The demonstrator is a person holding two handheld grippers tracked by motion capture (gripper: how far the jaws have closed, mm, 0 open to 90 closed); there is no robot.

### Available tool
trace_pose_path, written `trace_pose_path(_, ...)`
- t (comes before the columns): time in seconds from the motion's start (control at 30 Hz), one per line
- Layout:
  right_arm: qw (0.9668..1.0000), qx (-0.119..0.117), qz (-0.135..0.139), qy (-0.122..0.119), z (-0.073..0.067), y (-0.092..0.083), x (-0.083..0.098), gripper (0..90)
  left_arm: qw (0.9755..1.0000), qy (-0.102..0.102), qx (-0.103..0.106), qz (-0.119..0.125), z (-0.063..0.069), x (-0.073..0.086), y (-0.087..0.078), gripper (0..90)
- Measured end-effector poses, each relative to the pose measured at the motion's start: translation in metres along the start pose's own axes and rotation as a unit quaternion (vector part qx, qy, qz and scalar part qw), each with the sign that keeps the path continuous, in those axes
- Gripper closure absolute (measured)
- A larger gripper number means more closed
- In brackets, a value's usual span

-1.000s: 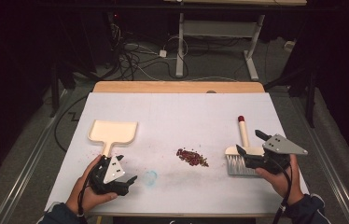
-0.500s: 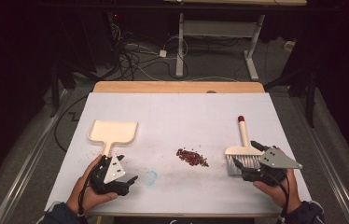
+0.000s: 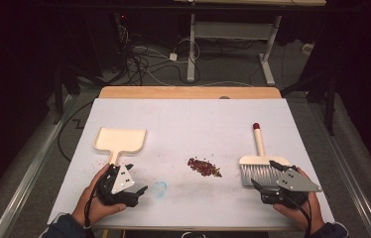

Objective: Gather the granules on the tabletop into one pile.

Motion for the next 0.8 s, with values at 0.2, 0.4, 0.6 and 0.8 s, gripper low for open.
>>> trace_pose_path(0.2, 0.9999, -0.002, -0.014, -0.009, -0.0036, -0.0031, 0.0113, 19.5, 1.0000, 0.002, 0.000, -0.002, 0.0010, -0.0004, 0.0004, 17.0)
trace_pose_path(0.4, 1.0000, -0.004, -0.004, -0.006, -0.0041, -0.0053, 0.0082, 19.5, 1.0000, 0.001, -0.001, -0.001, 0.0015, -0.0004, 0.0005, 17.0)
trace_pose_path(0.6, 0.9999, -0.009, -0.006, -0.007, -0.0062, -0.0044, 0.0069, 19.5, 1.0000, 0.007, 0.004, -0.003, 0.0038, 0.0013, 0.0001, 17.0)
trace_pose_path(0.8, 0.9999, -0.005, -0.007, -0.008, -0.0085, -0.0070, 0.0051, 19.5, 1.0000, 0.006, 0.004, 0.005, 0.0033, 0.0003, -0.0018, 17.0)
Point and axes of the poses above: each handheld gripper's, and its own axes: y roughly forward along the jaws, x roughly out of its underside, z roughly to its right, the point moved 5 cm from there along y, roughly forward along the jaws, and after that the axes turned 1 degree about y, right-handed, at the moved point
